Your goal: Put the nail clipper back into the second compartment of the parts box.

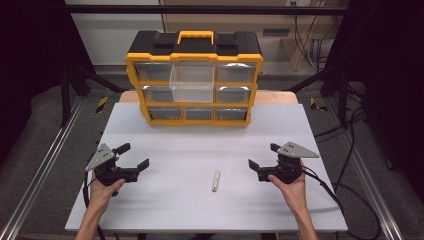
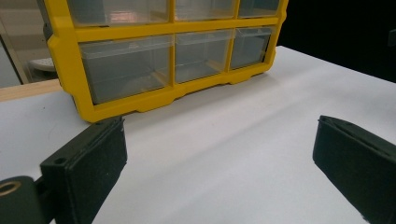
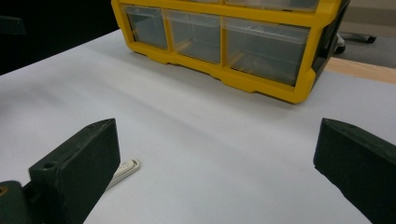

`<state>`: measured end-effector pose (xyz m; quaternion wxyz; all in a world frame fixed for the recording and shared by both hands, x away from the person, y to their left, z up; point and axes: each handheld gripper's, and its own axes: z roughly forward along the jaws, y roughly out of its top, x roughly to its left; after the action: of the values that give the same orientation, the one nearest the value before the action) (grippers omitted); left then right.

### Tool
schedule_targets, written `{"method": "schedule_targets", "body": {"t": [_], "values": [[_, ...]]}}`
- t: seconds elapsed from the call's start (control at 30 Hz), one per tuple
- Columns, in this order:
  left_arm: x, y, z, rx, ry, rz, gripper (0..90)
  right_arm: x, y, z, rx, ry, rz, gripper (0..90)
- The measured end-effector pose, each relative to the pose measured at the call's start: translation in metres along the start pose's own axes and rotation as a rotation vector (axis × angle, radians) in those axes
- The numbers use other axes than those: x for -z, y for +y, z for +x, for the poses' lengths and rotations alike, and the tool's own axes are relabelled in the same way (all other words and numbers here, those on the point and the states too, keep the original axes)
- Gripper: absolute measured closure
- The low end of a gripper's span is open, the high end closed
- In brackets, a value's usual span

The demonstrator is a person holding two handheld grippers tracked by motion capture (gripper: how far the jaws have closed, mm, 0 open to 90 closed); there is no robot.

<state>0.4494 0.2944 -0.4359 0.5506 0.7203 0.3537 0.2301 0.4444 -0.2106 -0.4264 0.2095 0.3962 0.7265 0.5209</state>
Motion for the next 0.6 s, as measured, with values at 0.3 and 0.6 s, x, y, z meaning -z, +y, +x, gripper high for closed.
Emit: {"method": "schedule_targets", "body": {"t": [0.3,0.6], "values": [[0.001,0.0,0.0,0.004,0.003,-0.003,2.9,-0.016,0.002,0.019,0.005,0.026,0.046,0.9],[0.0,0.0,0.0,0.002,0.005,-0.001,2.9,-0.033,0.002,0.037,0.024,0.058,0.093,0.6]]}}
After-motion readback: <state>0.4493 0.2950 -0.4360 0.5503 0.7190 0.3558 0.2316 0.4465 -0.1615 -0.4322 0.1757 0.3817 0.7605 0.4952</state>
